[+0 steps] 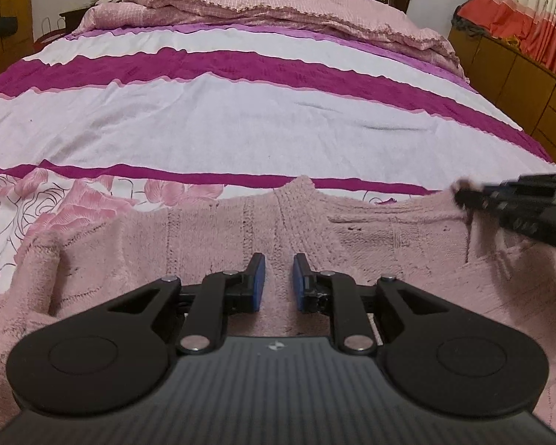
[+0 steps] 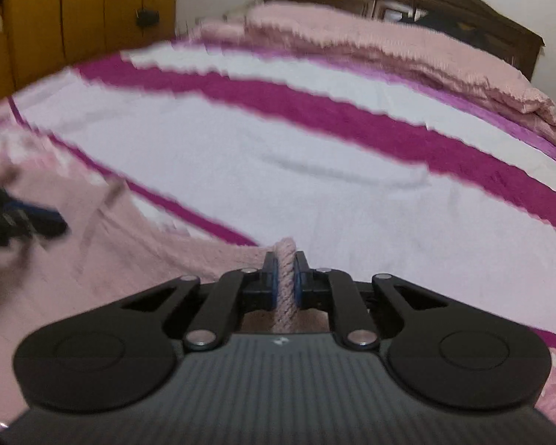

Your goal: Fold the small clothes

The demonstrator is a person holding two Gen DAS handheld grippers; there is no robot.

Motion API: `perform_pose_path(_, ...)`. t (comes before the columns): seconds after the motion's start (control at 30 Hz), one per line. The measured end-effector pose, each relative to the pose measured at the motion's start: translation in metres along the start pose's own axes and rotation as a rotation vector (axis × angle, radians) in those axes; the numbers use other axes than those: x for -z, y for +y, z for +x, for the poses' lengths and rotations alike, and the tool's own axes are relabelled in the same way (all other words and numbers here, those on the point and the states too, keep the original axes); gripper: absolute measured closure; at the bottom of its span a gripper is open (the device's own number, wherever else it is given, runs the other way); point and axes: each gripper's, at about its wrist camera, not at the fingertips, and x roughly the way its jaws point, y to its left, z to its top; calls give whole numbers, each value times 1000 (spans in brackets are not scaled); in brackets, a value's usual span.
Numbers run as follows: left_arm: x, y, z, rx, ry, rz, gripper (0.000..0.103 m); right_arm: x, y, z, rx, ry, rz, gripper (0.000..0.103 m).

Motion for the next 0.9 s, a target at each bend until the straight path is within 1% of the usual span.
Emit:
perform_pose_path(0.07, 1, -1, 0, -4, -6, 10, 80, 1, 5, 7, 18, 4, -21, 89)
perform_pose_path(0.13, 2, -2, 1, -5, -8, 15, 80, -2, 10, 6, 44, 10, -22, 89)
perform_pose_path(0.2, 2, -1, 1, -5, -8, 12, 80, -5, 7, -1, 51, 14, 4, 88)
perform_pose_path(0.27, 1, -1, -1, -6, -9, 11, 79, -8, 4, -9, 44, -13, 45, 87)
perform_pose_path(0.3, 0, -1, -2, -5, -10, 9, 79, -9, 1, -16, 39, -34, 68, 77)
perform_pose_path(0.33, 0, -2, -4, -4, -12, 8, 79, -11, -1, -22, 35, -57, 92, 66)
perform_pose_path(0.4, -1, -3, -5, 0, -16, 6, 78, -17, -3, -27, 4, -93, 122, 57)
perform_pose_path(0.47, -1, -4, -6, -5, -17, 0, 78, -26, -1, -30, -59, -97, 127, 57)
perform_pose_path(0.53, 1, -5, -7, -12, -20, -4, 77, -33, 6, -27, -103, -89, 126, 57)
perform_pose_path(0.63, 5, -6, -11, -20, -32, 5, 77, -40, 18, -13, -210, -44, 152, 60)
perform_pose_path(0.67, 6, -6, -12, -24, -36, 12, 77, -41, 23, -7, -248, -26, 172, 64)
perform_pose_path(0.7, 6, -6, -13, -28, -39, 18, 77, -40, 27, -2, -281, -10, 184, 76)
perform_pose_path(0.73, 7, -6, -13, -32, -40, 23, 77, -40, 32, 4, -308, 15, 192, 81)
perform_pose_path(0.77, 7, -6, -13, -36, -42, 24, 77, -39, 38, 11, -327, 49, 196, 81)
perform_pose_path(0.8, 8, -4, -13, -35, -42, 21, 77, -39, 43, 20, -328, 77, 200, 81)
perform_pose_path(0.83, 8, -3, -12, -33, -42, 15, 77, -37, 46, 25, -310, 91, 203, 82)
perform_pose_path(0.87, 9, -1, -12, -27, -42, 7, 77, -35, 48, 30, -285, 94, 212, 82)
perform_pose_path(0.9, 9, 0, -12, -25, -42, 3, 77, -36, 48, 36, -275, 94, 229, 85)
